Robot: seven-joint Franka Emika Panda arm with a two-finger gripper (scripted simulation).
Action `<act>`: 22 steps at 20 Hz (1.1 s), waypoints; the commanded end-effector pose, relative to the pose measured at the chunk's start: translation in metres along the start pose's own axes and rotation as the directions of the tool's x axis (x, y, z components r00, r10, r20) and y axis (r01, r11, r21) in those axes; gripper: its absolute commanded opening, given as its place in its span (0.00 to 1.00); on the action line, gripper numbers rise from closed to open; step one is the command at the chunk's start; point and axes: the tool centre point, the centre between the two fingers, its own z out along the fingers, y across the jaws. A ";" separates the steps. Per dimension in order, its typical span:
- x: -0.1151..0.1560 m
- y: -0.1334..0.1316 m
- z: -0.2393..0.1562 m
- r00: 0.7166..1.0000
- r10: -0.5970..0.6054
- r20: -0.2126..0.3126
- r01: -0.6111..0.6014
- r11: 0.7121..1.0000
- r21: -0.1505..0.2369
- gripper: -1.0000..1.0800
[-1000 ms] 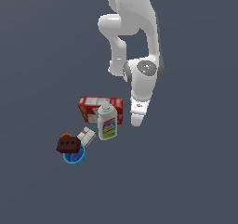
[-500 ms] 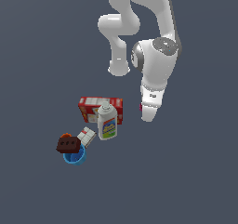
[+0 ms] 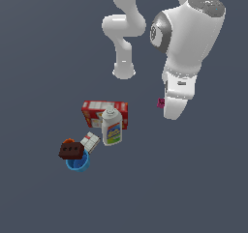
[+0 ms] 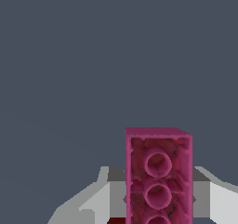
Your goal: Pick up a designated object from a clutter of objects.
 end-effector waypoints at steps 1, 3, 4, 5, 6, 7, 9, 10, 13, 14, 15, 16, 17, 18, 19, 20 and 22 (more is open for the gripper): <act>0.009 0.006 -0.023 1.000 0.000 0.000 0.000 1.000 0.001 0.00; 0.016 0.011 -0.040 1.000 0.001 0.001 -0.001 1.000 0.000 0.00; 0.019 0.013 -0.047 1.000 0.001 0.001 -0.001 1.000 0.000 0.00; 0.021 0.015 -0.054 1.000 0.001 0.001 -0.001 1.000 0.000 0.00; 0.024 0.017 -0.061 1.000 0.001 0.001 -0.001 1.000 0.000 0.00; 0.027 0.019 -0.067 1.000 0.001 0.001 -0.001 1.000 0.000 0.00; 0.031 0.023 -0.078 1.000 0.002 0.001 -0.002 1.000 0.000 0.00; 0.033 0.024 -0.082 1.000 0.002 0.001 -0.002 1.000 0.000 0.00; 0.038 0.028 -0.093 1.000 0.003 0.002 -0.003 1.000 0.000 0.00; 0.039 0.029 -0.096 1.000 0.003 0.002 -0.003 1.000 0.000 0.00; 0.040 0.030 -0.099 1.000 0.003 0.002 -0.003 1.000 0.000 0.00; 0.041 0.031 -0.101 1.000 0.003 0.002 -0.003 1.000 0.000 0.00; 0.042 0.032 -0.103 1.000 0.003 0.002 -0.003 1.000 0.000 0.00; 0.043 0.033 -0.105 1.000 0.003 0.002 -0.003 1.000 0.000 0.00; 0.043 0.033 -0.106 1.000 0.003 0.002 -0.003 1.000 0.000 0.00; 0.044 0.033 -0.107 1.000 0.003 0.002 -0.003 1.000 0.000 0.00; 0.044 0.034 -0.108 1.000 0.003 0.002 -0.003 1.000 0.000 0.00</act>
